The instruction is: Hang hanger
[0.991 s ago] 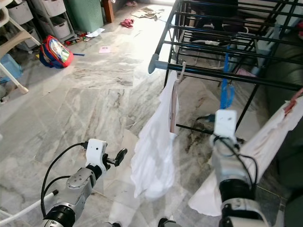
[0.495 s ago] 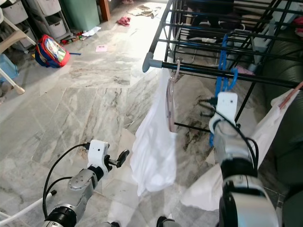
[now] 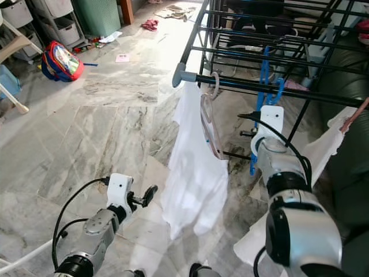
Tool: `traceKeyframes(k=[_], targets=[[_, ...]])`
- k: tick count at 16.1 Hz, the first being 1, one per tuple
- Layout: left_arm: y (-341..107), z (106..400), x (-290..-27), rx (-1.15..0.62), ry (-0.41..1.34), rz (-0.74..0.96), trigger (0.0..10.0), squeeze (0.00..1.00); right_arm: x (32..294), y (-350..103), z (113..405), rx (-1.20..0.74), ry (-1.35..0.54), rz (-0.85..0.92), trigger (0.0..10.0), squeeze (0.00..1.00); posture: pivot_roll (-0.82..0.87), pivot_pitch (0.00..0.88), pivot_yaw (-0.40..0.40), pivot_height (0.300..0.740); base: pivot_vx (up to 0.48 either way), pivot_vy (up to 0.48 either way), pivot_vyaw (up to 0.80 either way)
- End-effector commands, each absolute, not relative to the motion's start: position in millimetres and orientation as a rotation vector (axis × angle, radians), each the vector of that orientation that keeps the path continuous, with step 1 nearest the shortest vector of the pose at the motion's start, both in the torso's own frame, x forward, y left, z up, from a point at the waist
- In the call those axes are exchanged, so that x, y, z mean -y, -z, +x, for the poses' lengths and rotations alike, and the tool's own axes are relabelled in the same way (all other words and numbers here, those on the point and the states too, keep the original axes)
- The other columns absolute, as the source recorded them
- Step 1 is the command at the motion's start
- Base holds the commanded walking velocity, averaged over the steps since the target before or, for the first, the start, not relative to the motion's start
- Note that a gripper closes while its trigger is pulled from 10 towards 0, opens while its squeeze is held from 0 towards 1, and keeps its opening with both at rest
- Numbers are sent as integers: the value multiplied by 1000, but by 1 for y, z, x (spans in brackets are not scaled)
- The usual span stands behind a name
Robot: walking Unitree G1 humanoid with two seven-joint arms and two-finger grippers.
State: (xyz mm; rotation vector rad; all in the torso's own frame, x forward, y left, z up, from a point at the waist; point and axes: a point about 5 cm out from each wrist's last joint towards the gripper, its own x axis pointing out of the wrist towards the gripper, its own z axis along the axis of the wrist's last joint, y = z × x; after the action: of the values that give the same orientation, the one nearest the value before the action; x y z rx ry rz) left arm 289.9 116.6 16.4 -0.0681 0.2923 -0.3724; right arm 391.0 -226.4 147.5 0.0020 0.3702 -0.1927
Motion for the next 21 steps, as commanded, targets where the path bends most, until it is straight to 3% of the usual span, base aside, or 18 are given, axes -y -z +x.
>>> traceKeyframes(k=[1,9,11,20,21], targets=[[-12,285,-120,-313,359,-61,10000,0,233,-153,392,-355,222,10,10000,0,104,173,-36,740,0,0,0],[-8,283,-119,-341,358,-45,10000,0,237,-129,383,-425,242,41,10000,0,109,172,-35,740,0,0,0],[-9,284,-120,-343,358,-42,10000,0,236,-126,382,-419,221,117,10000,0,112,170,-33,740,0,0,0],[-10,286,-124,-349,352,-27,10000,0,229,-146,392,-361,192,-56,10000,0,121,172,-25,740,0,0,0],[-9,285,-124,-356,352,-25,10000,0,227,-150,394,-371,182,-1,10000,0,124,175,-25,740,0,0,0]])
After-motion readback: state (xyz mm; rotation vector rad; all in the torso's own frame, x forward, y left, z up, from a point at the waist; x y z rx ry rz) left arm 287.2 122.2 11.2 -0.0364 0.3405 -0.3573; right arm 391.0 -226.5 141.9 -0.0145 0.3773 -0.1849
